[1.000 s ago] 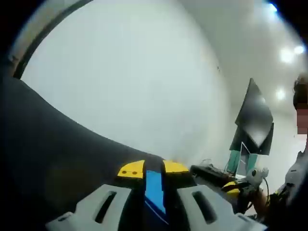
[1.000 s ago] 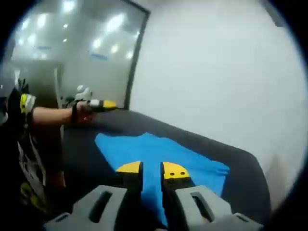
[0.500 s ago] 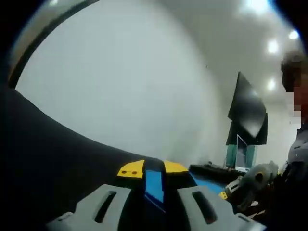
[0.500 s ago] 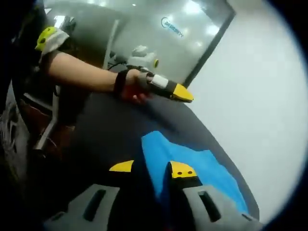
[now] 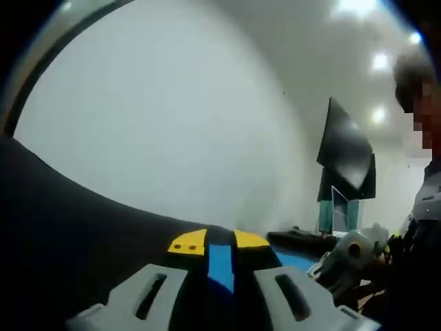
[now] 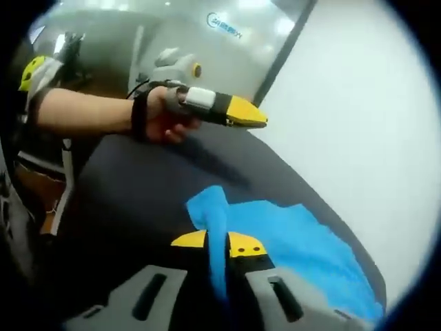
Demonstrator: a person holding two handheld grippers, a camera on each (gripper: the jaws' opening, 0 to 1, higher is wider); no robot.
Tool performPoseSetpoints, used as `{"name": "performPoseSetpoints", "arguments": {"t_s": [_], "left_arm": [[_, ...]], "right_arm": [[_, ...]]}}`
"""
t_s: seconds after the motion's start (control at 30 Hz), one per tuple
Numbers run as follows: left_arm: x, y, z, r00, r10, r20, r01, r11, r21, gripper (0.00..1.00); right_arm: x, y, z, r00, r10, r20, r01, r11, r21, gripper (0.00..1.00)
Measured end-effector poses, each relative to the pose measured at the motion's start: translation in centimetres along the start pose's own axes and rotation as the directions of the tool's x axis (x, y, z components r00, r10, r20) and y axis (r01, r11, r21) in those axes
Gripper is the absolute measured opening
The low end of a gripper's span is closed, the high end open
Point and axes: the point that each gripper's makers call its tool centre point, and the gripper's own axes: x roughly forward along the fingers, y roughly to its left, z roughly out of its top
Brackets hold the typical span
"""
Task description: Spread out the cloth and fold it
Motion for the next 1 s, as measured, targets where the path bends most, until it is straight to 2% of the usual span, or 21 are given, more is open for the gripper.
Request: {"name": "performPoseSetpoints", "arguments": {"t_s": [0.07, 0.13, 0.23, 0.3, 0.37, 0.4, 0.43, 0.5, 0.53, 0.57, 0.6, 0.63, 0.67, 0.7, 0.73, 0.77, 0.8, 0.83, 0.87, 0.97, 1.0], "left_arm": [[0.2, -0.2, -0.2, 1.0, -0.008, -0.012, 0.008, 1.0, 0.016, 0.16], [0.2, -0.2, -0.5, 0.999, 0.012, -0.031, -0.01, 0.998, 0.066, 0.16], [0.3, -0.4, -0.6, 0.999, 0.04, -0.034, -0.033, 0.984, 0.177, 0.16], [0.5, -0.8, -0.9, 0.999, 0.024, -0.043, -0.016, 0.982, 0.19, 0.16], [0.6, -0.8, -1.5, 0.996, 0.015, -0.092, 0.005, 0.977, 0.214, 0.16], [0.5, -0.6, -2.0, 0.991, 0.029, -0.134, 0.009, 0.963, 0.27, 0.16], [0.3, -0.3, -2.5, 0.983, 0.043, -0.179, 0.021, 0.939, 0.342, 0.16], [-0.5, -0.4, -4.4, 0.951, 0.05, -0.304, 0.111, 0.865, 0.49, 0.17], [-0.9, -0.6, -5.3, 0.936, 0.051, -0.347, 0.155, 0.827, 0.541, 0.21], [-1.4, -0.6, -6.6, 0.911, 0.068, -0.407, 0.213, 0.767, 0.605, 0.27], [-1.8, -0.4, -8.6, 0.87, 0.113, -0.48, 0.273, 0.7, 0.66, 0.34], [-2.0, 0.3, -9.7, 0.846, 0.17, -0.506, 0.29, 0.649, 0.704, 0.38], [-1.0, 0.0, -8.5, 0.899, 0.177, -0.401, 0.203, 0.642, 0.739, 0.3], [-0.4, -1.1, -8.1, 0.909, 0.127, -0.397, 0.268, 0.552, 0.79, 0.27], [0.0, -0.8, -8.0, 0.909, 0.165, -0.381, 0.246, 0.525, 0.815, 0.29], [0.1, -1.0, -8.1, 0.9, 0.195, -0.39, 0.252, 0.498, 0.83, 0.34], [0.3, -0.9, -8.6, 0.885, 0.212, -0.415, 0.278, 0.475, 0.835, 0.37], [0.8, -1.3, -8.7, 0.896, 0.197, -0.398, 0.267, 0.478, 0.837, 0.35], [1.2, -1.6, -9.0, 0.891, 0.183, -0.416, 0.309, 0.428, 0.85, 0.34], [2.5, -2.1, -9.4, 0.896, 0.172, -0.41, 0.334, 0.347, 0.876, 0.32], [2.9, -2.3, -9.4, 0.898, 0.172, -0.405, 0.335, 0.329, 0.883, 0.32]], "right_arm": [[-0.2, -0.1, 0.1, 1.0, 0.026, -0.005, -0.026, 1.0, -0.016, 0.03], [-0.7, -0.1, 0.5, 0.998, 0.066, 0.008, -0.066, 0.993, 0.094, 0.03], [-1.5, -0.1, 1.5, 0.994, 0.097, 0.047, -0.107, 0.949, 0.297, 0.03], [-2.3, -0.7, 2.0, 0.991, 0.096, 0.094, -0.125, 0.916, 0.38, 0.03], [-3.1, -1.3, 2.4, 0.986, 0.092, 0.137, -0.143, 0.888, 0.436, 0.03], [-3.7, -1.6, 2.7, 0.983, 0.092, 0.157, -0.154, 0.877, 0.456, 0.03], [-4.0, -1.7, 2.7, 0.983, 0.091, 0.157, -0.153, 0.88, 0.449, 0.03], [-5.2, -1.7, 3.6, 0.979, 0.079, 0.189, -0.159, 0.876, 0.455, 0.03], [-5.6, -1.6, 3.9, 0.977, 0.077, 0.198, -0.161, 0.877, 0.453, 0.03], [-6.0, -1.6, 4.2, 0.975, 0.073, 0.212, -0.163, 0.88, 0.446, 0.03], [-6.5, -1.4, 4.6, 0.972, 0.065, 0.225, -0.161, 0.882, 0.442, 0.03], [-6.8, -1.4, 4.8, 0.97, 0.062, 0.234, -0.161, 0.888, 0.43, 0.03], [-7.2, -1.2, 4.9, 0.969, 0.057, 0.239, -0.156, 0.893, 0.422, 0.03], [-7.5, -1.2, 4.9, 0.968, 0.049, 0.245, -0.151, 0.894, 0.421, 0.03], [-7.8, -1.1, 5.0, 0.967, 0.045, 0.251, -0.151, 0.895, 0.419, 0.03], [-8.1, -1.1, 5.1, 0.965, 0.043, 0.26, -0.154, 0.894, 0.421, 0.03], [-8.3, -1.0, 5.2, 0.963, 0.044, 0.264, -0.157, 0.891, 0.425, 0.03], [-8.6, -0.9, 5.3, 0.963, 0.045, 0.266, -0.16, 0.89, 0.428, 0.03], [-9.0, -0.9, 5.4, 0.962, 0.045, 0.269, -0.161, 0.89, 0.427, 0.03], [-10.1, -1.1, 5.8, 0.958, 0.031, 0.285, -0.153, 0.895, 0.419, 0.03], [-10.5, -1.4, 6.0, 0.955, 0.023, 0.295, -0.152, 0.894, 0.422, 0.03]]}}
